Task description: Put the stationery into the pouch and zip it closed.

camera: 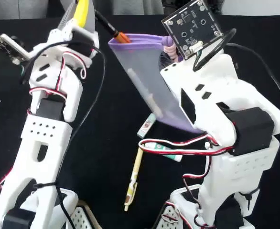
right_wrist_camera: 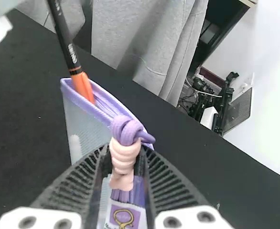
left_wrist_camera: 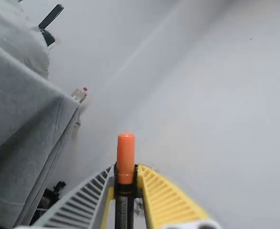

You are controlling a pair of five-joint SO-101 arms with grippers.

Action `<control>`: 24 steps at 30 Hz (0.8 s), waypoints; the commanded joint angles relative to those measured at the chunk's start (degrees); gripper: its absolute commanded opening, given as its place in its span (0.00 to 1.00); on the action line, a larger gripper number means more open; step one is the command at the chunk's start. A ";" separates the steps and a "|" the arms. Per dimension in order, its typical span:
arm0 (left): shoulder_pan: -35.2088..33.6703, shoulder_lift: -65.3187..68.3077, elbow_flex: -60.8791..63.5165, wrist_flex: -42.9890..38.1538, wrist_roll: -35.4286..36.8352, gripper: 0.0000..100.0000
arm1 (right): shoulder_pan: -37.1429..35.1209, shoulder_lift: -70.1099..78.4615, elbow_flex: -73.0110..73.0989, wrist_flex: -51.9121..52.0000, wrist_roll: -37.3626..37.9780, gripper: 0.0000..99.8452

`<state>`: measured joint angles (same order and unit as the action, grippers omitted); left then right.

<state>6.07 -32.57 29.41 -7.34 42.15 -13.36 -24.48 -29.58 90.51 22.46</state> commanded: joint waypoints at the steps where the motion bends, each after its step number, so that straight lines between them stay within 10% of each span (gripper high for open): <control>1: 0.40 -3.34 5.23 -2.02 0.53 0.03 | -0.62 -0.57 -2.68 0.09 0.44 0.01; 15: 12.79 -8.09 14.81 -0.88 -4.31 0.19 | -0.62 -0.48 -2.33 -0.18 0.79 0.01; 24: 4.88 -19.34 -4.18 22.42 -4.22 0.19 | -0.53 -0.48 -2.33 -0.18 0.79 0.01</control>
<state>17.32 -45.32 36.00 6.11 38.11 -13.36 -24.48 -29.58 90.51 22.81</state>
